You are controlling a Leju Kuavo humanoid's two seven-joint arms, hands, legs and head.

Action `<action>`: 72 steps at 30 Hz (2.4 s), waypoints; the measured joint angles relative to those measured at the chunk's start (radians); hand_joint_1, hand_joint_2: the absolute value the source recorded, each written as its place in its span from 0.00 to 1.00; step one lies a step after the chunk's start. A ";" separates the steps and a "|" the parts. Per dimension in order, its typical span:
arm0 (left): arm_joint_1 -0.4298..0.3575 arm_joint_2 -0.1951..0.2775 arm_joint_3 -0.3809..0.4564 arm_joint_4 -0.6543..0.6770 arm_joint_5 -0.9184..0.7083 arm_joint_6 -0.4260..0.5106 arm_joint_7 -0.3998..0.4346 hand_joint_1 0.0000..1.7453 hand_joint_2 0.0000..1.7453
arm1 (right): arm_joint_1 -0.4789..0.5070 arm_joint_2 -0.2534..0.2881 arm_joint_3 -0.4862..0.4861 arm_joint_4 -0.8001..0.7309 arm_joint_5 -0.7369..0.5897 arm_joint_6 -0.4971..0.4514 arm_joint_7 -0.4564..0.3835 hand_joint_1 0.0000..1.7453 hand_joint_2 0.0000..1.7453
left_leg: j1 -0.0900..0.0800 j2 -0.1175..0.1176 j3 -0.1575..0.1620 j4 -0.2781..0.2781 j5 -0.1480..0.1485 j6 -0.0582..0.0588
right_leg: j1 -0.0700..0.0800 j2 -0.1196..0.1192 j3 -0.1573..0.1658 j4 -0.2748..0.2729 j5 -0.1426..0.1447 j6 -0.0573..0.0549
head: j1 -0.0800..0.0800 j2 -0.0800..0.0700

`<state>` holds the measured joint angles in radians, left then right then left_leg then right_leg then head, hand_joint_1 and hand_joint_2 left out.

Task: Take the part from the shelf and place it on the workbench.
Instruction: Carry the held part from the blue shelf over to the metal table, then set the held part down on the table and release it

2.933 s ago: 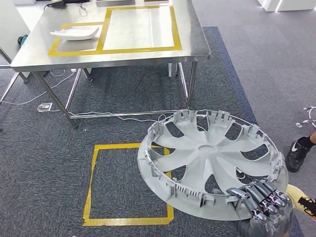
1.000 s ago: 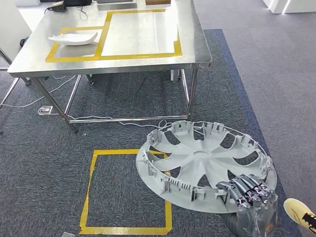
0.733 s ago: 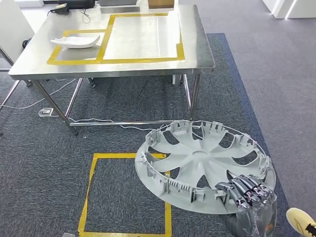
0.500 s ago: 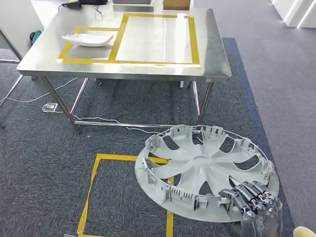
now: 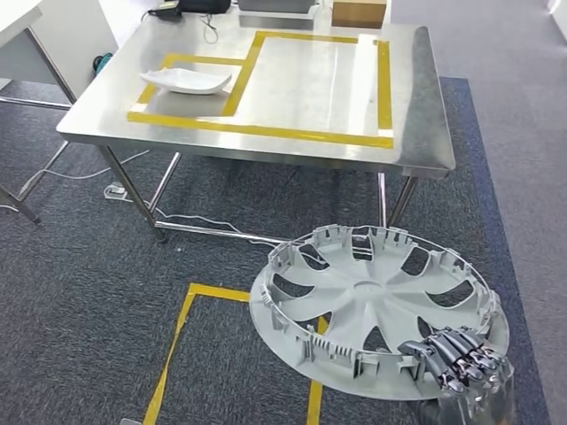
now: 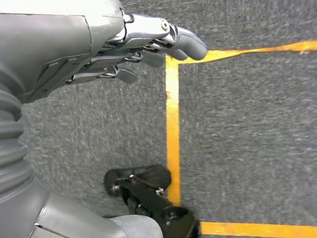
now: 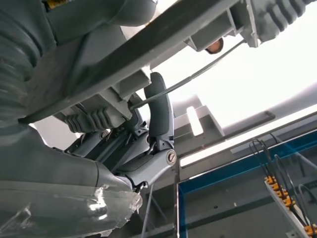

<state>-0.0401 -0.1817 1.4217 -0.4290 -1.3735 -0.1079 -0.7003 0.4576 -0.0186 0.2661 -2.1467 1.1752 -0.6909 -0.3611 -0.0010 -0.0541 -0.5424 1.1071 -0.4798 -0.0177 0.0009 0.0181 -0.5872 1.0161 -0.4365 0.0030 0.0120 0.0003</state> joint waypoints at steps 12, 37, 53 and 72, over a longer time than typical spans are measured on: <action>-0.002 0.002 -0.001 0.001 0.019 -0.017 0.000 0.00 1.00 | -0.012 0.000 -0.004 -0.003 0.009 0.000 -0.003 1.00 1.00 | 0.005 0.100 -0.114 -0.093 0.072 0.002 | 0.007 -0.075 0.166 -0.018 -0.139 0.023 | -0.010 0.000; -0.018 0.000 -0.036 0.001 0.093 -0.014 0.000 0.00 1.00 | -0.015 -0.005 -0.006 -0.024 0.071 0.000 0.048 1.00 1.00 | 0.006 0.037 -0.082 0.125 -0.117 -0.013 | 0.005 -0.011 0.066 -0.011 -0.051 -0.016 | -0.009 0.000; -0.019 -0.001 -0.077 0.005 0.191 0.001 -0.002 0.00 1.00 | -0.002 -0.028 -0.021 -0.048 0.054 0.000 0.074 1.00 1.00 | 0.029 0.049 -0.041 -0.095 0.032 0.016 | -0.010 -0.014 -0.047 0.262 -0.329 0.045 | 0.005 0.000; -0.020 0.000 -0.111 0.005 0.204 0.004 -0.002 0.00 1.00 | 0.034 -0.013 -0.079 -0.086 0.018 0.000 0.033 1.00 1.00 | -0.001 0.045 -0.058 -0.025 -0.021 0.005 | 0.005 -0.003 -0.035 0.029 -0.002 -0.002 | 0.001 0.000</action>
<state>-0.0603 -0.1820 1.3102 -0.4242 -1.1693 -0.1034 -0.7023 0.4918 -0.0317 0.1866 -2.2331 1.1936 -0.6909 -0.3281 -0.0024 -0.0088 -0.6003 1.0816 -0.5008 -0.0129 0.0057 0.0153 -0.6225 1.0455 -0.4381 0.0007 0.0132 0.0004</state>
